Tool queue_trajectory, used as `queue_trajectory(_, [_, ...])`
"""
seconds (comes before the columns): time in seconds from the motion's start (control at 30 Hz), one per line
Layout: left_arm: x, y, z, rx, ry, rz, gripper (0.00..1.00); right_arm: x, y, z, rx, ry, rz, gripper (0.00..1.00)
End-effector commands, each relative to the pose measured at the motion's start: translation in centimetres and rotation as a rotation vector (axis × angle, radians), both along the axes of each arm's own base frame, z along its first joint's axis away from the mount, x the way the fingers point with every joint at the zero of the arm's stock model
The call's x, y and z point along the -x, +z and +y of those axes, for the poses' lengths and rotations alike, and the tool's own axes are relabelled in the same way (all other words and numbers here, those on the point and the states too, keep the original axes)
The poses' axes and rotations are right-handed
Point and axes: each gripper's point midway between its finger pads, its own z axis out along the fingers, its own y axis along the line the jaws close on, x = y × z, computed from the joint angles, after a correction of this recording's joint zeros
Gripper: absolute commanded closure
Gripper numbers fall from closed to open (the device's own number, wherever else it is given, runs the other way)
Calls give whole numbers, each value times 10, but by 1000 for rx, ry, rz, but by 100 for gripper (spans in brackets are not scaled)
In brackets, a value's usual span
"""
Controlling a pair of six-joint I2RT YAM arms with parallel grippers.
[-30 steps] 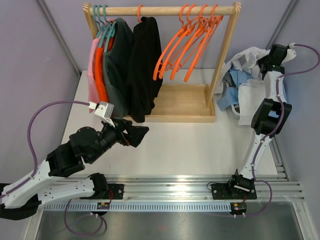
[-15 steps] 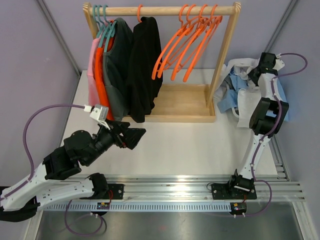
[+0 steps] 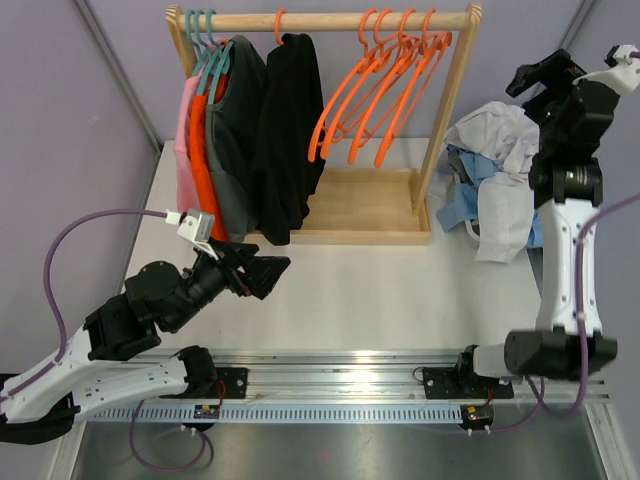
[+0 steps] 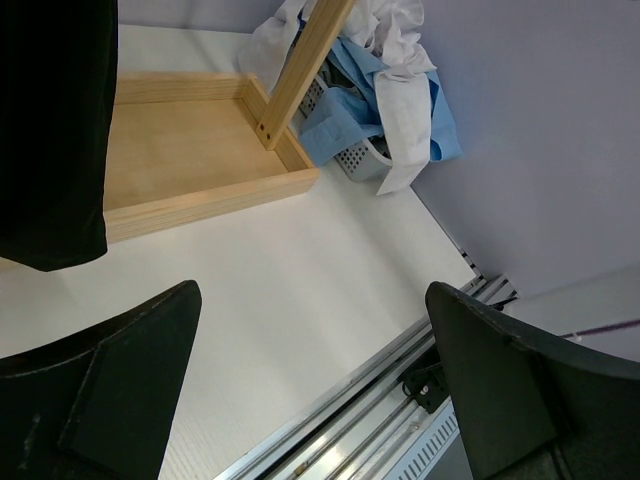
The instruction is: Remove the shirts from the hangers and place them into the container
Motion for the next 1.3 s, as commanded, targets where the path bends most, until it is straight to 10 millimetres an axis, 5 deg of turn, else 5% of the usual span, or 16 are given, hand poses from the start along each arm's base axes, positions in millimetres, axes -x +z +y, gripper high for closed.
queue_trajectory(0.0, [1, 19, 2, 34, -6, -42, 1, 79, 102, 64, 163, 149, -289, 1])
queue_trajectory(0.17, [1, 22, 4, 40, -6, -59, 1, 168, 123, 170, 185, 654, -413, 1])
queue_trajectory(0.3, [3, 22, 4, 47, -14, -66, 1, 212, 126, 231, 138, 999, -441, 0])
queue_trajectory(0.5, [3, 20, 0, 56, -24, -60, 1, 229, 140, 272, 115, 1212, -436, 1])
queue_trajectory(0.6, [4, 20, -1, 57, -29, -57, 1, 228, 130, 307, 106, 1303, -392, 1])
queue_trajectory(0.7, [4, 20, -1, 62, -30, -53, 1, 235, 141, 339, 141, 1366, -384, 0])
queue_trajectory(0.73, [5, 19, -1, 62, -33, -53, 1, 218, 128, 356, 159, 1385, -334, 1])
queue_trajectory(0.87, [6, 20, 2, 68, -31, -56, 1, 216, 117, 414, 219, 1431, -247, 1])
queue_trajectory(0.9, [6, 21, 3, 74, -30, -58, 1, 220, 125, 416, 228, 1429, -256, 1])
queue_trajectory(0.97, [7, 20, 7, 78, -23, -55, 1, 195, 112, 433, 256, 1374, -202, 1])
queue_trajectory(1.0, [8, 20, 8, 84, -23, -54, 1, 203, 123, 436, 261, 1362, -217, 1])
queue_trajectory(1.07, [8, 19, 12, 89, -14, -53, 1, 173, 100, 450, 300, 1251, -126, 0])
queue_trajectory(1.1, [9, 18, 14, 91, -12, -50, 1, 176, 113, 451, 299, 1227, -162, 1])
queue_trajectory(1.13, [9, 17, 14, 91, -12, -50, 1, 163, 97, 465, 309, 1217, -121, 1])
queue_trajectory(1.27, [10, 14, 17, 99, -6, -47, 1, 139, 80, 481, 305, 1074, -84, 1])
